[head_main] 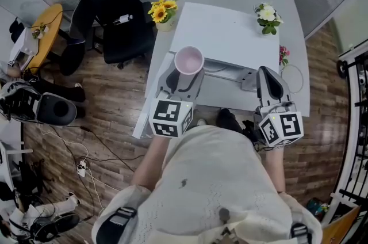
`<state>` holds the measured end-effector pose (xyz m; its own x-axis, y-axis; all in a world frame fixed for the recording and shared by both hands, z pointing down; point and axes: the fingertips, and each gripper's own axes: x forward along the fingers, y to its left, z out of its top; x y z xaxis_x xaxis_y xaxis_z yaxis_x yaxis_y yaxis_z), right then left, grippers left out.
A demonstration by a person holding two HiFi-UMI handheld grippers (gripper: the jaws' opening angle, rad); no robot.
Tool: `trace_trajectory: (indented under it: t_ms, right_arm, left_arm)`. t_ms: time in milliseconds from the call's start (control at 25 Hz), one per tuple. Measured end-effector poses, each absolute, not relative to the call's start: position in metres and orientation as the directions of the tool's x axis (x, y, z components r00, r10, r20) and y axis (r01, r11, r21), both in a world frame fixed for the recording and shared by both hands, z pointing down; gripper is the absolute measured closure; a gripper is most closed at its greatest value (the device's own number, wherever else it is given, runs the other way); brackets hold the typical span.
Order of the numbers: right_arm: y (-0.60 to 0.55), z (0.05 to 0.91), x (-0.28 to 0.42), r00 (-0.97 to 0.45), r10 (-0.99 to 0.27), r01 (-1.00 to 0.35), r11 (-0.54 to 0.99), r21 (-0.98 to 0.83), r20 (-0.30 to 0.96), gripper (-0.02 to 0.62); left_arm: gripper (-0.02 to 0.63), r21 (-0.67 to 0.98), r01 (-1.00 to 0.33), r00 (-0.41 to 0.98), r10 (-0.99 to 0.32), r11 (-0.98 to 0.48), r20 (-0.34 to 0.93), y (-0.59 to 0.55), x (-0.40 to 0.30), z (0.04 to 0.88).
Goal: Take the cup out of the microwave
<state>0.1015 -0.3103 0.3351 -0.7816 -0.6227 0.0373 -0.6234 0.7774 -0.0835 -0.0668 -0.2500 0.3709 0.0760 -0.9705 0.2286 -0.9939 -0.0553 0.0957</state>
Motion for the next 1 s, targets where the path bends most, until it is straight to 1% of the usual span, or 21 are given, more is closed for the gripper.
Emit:
trace_trajectory:
  t_ms: [320, 1000]
  right_arm:
    - [-0.312, 0.332, 0.1, -0.774, -0.632, -0.632, 0.769, -0.1, 0.037, 0.588]
    - [-0.312, 0.34, 0.077, -0.806, -0.59, -0.592, 0.8, -0.095, 0.058, 0.588]
  left_arm:
    - [0.361, 0.09, -0.994, 0.076, -0.973, -0.058, 0.216, -0.254, -0.068, 0.366]
    - [0.36, 0.1, -0.994, 0.075, -0.967, -0.052, 0.245, -0.252, -0.076, 0.38]
